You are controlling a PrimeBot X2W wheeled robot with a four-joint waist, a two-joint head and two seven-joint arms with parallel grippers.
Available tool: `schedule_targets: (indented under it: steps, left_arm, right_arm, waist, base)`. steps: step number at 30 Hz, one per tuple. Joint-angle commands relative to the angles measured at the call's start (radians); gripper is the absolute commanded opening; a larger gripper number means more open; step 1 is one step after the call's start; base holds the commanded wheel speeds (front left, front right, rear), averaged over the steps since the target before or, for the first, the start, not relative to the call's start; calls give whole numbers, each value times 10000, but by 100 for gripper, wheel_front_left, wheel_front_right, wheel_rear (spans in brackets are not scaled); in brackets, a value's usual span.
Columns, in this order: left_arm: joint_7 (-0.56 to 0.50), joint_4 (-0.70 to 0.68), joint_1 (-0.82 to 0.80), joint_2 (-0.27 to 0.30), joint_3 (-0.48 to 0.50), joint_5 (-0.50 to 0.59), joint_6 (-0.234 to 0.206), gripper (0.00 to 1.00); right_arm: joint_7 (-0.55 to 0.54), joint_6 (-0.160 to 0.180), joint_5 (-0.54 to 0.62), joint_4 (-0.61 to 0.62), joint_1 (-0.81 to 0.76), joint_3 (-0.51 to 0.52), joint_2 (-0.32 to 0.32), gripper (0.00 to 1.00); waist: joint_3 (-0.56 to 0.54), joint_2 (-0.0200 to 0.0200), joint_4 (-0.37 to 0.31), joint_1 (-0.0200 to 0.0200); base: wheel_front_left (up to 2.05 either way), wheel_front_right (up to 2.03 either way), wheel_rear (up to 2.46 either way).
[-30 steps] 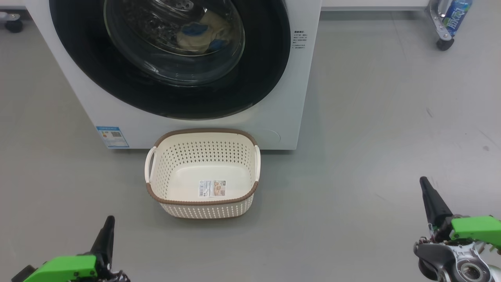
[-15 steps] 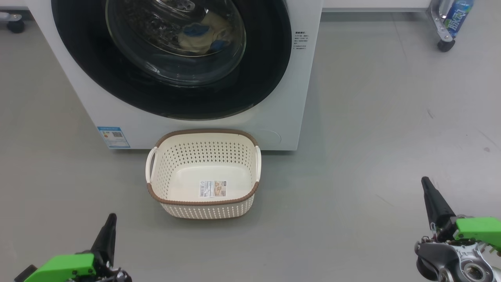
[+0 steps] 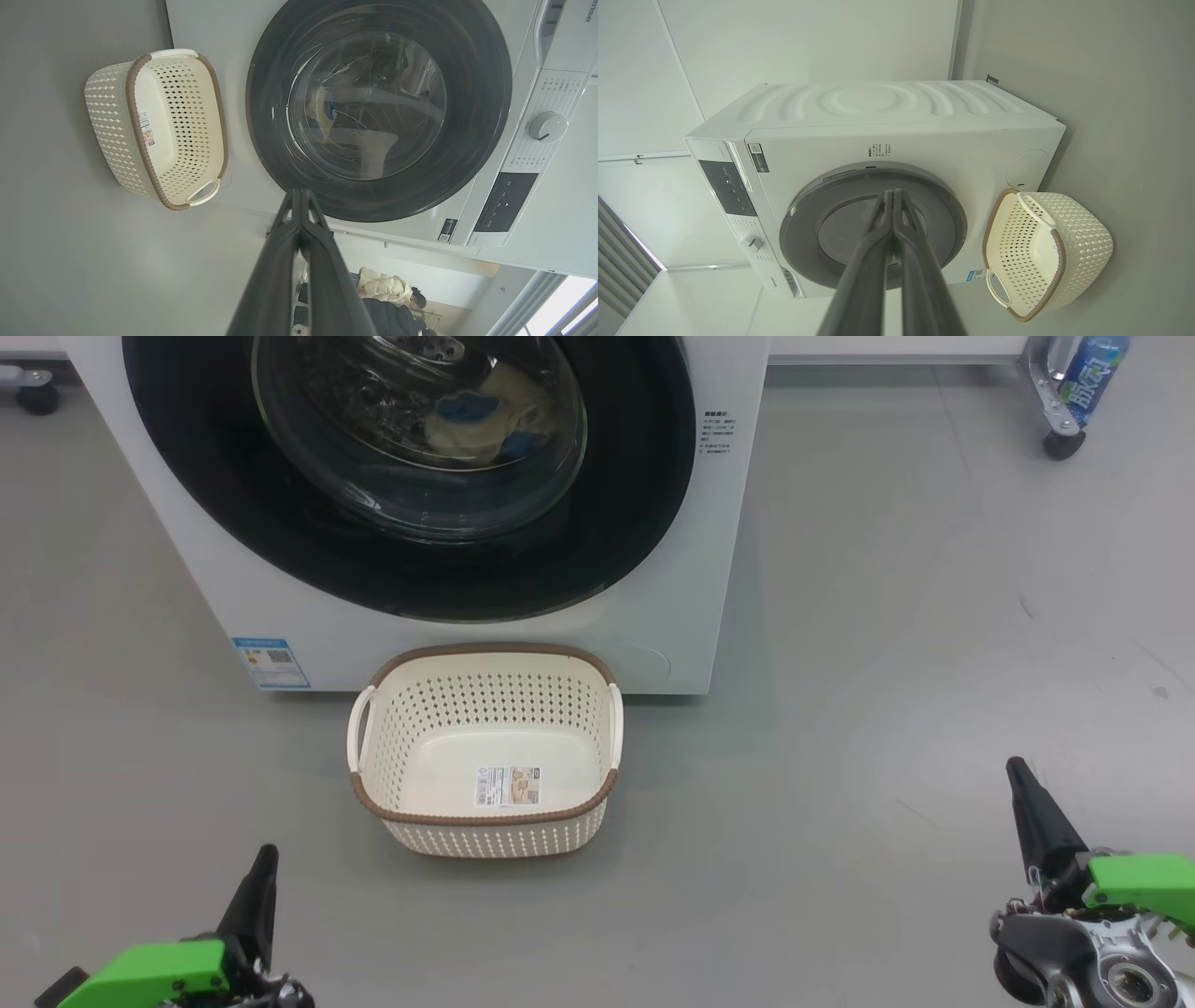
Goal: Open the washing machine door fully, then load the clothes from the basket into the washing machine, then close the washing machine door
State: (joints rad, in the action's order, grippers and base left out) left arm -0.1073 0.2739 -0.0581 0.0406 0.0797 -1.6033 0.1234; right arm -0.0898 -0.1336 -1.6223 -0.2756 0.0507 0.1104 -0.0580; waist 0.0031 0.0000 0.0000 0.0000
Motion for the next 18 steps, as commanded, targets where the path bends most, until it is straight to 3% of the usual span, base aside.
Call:
schedule_targets:
  steps: [1,18]
  left_arm:
    - [-61,-285,-501,97,343,-51,73,0]
    - [-61,-286,-500,97,343,-52,73,0]
  right_arm:
    - [-93,29,-9,318,556,-141,-51,0]
    - [-122,29,22,316,559,-105,-26,0]
  waist:
    - [0,0,0,0]
    - [0,0,0,0]
  base:
    - [0,0,0]
    - [0,0,0]
